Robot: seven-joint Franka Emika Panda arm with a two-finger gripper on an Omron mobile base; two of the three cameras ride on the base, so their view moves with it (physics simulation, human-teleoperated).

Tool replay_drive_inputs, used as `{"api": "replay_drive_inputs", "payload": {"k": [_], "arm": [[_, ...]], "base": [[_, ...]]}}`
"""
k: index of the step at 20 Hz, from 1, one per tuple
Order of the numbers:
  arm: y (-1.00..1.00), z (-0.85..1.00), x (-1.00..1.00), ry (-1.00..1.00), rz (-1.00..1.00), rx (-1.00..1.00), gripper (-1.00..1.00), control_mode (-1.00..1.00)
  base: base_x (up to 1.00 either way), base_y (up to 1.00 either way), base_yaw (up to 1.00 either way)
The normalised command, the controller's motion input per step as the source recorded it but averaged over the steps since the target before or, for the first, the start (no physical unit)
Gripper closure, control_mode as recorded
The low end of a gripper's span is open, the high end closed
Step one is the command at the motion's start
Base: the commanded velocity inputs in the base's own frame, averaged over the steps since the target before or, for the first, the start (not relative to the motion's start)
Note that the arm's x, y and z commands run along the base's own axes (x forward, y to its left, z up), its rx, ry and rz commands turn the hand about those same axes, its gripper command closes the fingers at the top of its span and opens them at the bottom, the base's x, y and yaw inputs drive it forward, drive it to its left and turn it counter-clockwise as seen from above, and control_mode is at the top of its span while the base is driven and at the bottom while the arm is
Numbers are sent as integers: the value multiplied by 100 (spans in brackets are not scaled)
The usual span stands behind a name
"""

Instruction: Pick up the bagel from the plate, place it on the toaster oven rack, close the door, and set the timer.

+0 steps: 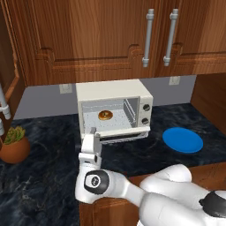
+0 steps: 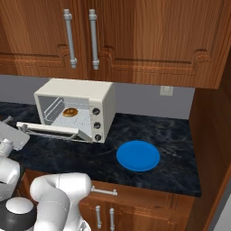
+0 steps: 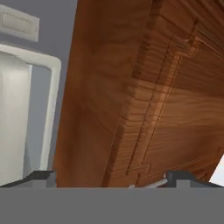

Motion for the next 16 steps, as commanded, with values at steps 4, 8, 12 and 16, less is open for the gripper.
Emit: {"api": "replay_drive_inputs", "payload": {"k": [4, 8, 12, 16], "arm": [[0, 69, 28, -9, 0, 0, -100, -100], [0, 63, 42, -3, 0, 0, -100, -100], [0, 58, 66, 0, 0, 0, -100, -100], [0, 37, 82, 0, 0, 0, -100, -100]], "base": [[0, 0, 0], [0, 0, 0], [0, 0, 0], [0, 0, 0]]}}
